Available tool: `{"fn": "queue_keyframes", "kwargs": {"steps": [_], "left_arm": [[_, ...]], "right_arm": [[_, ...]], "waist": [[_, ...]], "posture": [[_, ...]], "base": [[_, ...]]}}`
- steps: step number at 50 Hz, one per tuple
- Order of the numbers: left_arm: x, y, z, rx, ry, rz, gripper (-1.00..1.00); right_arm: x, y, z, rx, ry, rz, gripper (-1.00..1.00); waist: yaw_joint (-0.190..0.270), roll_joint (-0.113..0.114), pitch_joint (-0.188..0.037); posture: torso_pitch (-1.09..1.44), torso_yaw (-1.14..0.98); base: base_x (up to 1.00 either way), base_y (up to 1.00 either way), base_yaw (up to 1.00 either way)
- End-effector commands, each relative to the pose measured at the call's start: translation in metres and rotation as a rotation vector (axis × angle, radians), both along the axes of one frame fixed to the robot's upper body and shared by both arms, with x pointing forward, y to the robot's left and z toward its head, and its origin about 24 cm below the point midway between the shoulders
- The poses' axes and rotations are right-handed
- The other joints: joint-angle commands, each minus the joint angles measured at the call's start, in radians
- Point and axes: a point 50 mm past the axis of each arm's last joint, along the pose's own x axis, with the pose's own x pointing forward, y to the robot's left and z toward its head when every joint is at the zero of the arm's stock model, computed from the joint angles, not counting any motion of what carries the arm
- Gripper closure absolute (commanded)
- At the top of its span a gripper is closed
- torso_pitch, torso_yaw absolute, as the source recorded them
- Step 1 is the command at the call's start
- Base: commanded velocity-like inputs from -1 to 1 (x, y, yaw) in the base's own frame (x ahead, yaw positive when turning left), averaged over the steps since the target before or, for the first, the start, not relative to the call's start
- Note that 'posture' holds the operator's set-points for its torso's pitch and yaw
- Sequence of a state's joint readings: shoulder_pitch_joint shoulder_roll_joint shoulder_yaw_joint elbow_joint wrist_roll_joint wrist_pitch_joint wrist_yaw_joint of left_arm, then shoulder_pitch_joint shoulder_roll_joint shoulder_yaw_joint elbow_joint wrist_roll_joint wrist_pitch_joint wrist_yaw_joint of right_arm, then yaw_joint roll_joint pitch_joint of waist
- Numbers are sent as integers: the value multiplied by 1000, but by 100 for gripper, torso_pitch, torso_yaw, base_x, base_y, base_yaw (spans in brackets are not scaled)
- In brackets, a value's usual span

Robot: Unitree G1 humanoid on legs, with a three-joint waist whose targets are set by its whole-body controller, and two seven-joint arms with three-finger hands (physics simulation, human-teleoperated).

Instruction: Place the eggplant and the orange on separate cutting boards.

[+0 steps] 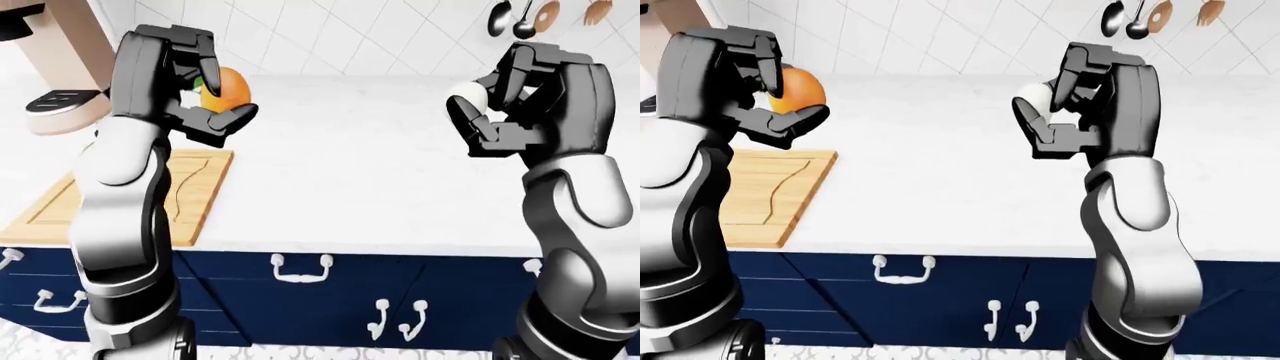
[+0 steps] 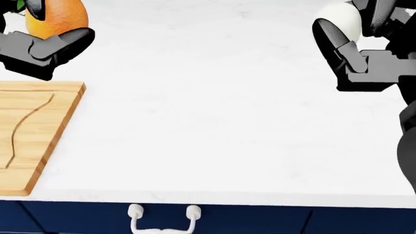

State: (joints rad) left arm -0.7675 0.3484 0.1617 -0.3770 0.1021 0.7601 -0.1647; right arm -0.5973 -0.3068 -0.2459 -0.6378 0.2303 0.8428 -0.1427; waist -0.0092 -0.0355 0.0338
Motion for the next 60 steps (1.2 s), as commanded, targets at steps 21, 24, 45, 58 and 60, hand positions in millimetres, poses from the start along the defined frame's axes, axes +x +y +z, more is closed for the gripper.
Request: {"fn": "queue_keyframes", "kwargs": {"steps": [21,24,45,58,60], "left_arm": [[-11,4,18,5,-107,30,100],[-11,4,18,3,-107,27,100],[-12,5,19,7,-109,28,100],[-11,3,20,10,-107,20,100],[-12,3,20,11,-107,18,100]], "right_arm": [[-8,6,14,-9,-101,27,100],[-8,5,10,-7,-100,25,100],[-8,5,14,-10,-100,25,100],[-6,4,9,-6,-101,22,100],[-7,4,14,-4,-103,19,100]], "waist": [[5,-37,-17],[4,-25,-17],[2,-3,-9],[-1,83,-17],[2,101,-28]], "posture": [[0,0],[0,0],[0,0],[0,0],[0,0]], "base": [[0,29,0],[0,30,0],[0,31,0],[0,31,0],[0,30,0]]}}
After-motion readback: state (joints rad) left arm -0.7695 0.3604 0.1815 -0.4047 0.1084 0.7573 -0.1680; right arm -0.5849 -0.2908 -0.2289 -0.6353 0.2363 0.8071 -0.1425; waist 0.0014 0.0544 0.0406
